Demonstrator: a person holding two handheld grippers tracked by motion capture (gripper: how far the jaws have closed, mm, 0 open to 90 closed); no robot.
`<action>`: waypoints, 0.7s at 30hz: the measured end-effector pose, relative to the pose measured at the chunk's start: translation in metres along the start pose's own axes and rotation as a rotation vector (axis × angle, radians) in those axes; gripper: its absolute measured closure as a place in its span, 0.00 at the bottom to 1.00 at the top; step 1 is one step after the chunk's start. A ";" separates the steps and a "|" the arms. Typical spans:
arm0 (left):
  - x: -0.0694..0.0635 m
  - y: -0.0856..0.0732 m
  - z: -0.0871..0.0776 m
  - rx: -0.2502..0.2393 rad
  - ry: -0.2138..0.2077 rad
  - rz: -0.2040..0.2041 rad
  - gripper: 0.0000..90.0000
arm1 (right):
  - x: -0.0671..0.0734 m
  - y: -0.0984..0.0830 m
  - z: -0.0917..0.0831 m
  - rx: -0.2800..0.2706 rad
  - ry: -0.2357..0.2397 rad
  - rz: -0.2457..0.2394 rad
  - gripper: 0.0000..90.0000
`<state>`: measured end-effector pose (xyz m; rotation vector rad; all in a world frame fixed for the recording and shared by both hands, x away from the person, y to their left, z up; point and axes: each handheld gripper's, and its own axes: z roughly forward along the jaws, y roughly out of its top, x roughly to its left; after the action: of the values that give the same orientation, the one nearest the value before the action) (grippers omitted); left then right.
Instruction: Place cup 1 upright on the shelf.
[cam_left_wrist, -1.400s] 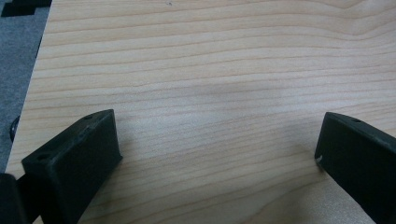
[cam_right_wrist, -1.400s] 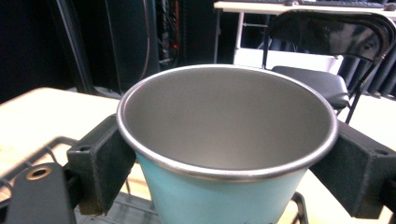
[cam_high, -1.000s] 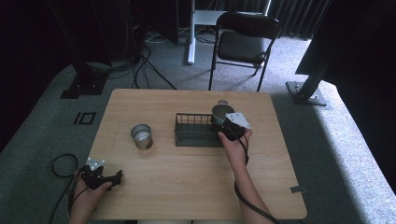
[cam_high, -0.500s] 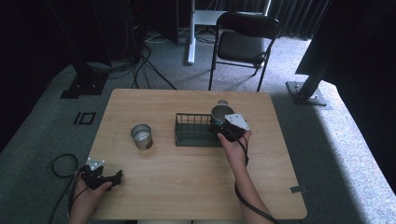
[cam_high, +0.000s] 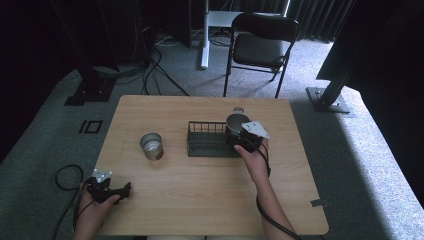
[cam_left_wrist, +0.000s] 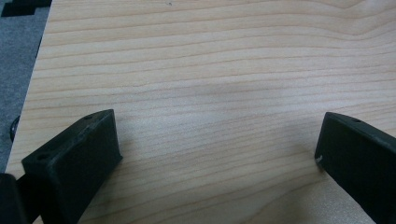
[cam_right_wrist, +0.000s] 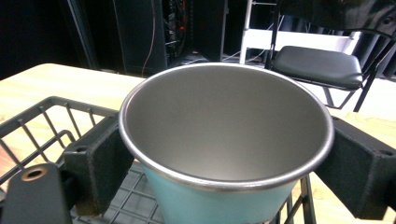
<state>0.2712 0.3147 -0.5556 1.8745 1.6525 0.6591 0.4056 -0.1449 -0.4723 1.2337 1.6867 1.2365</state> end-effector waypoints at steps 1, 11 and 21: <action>0.000 0.000 0.000 0.000 0.000 0.000 0.00 | -0.001 0.000 -0.001 0.002 0.007 0.003 0.12; 0.000 0.000 0.000 0.000 0.000 0.000 0.00 | -0.003 -0.002 -0.009 -0.006 0.023 -0.020 0.12; 0.000 0.000 0.000 0.000 0.000 0.000 0.00 | -0.005 -0.006 -0.021 -0.007 0.046 -0.049 0.12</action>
<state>0.2712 0.3147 -0.5556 1.8748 1.6523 0.6591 0.3863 -0.1561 -0.4722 1.1612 1.7337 1.2486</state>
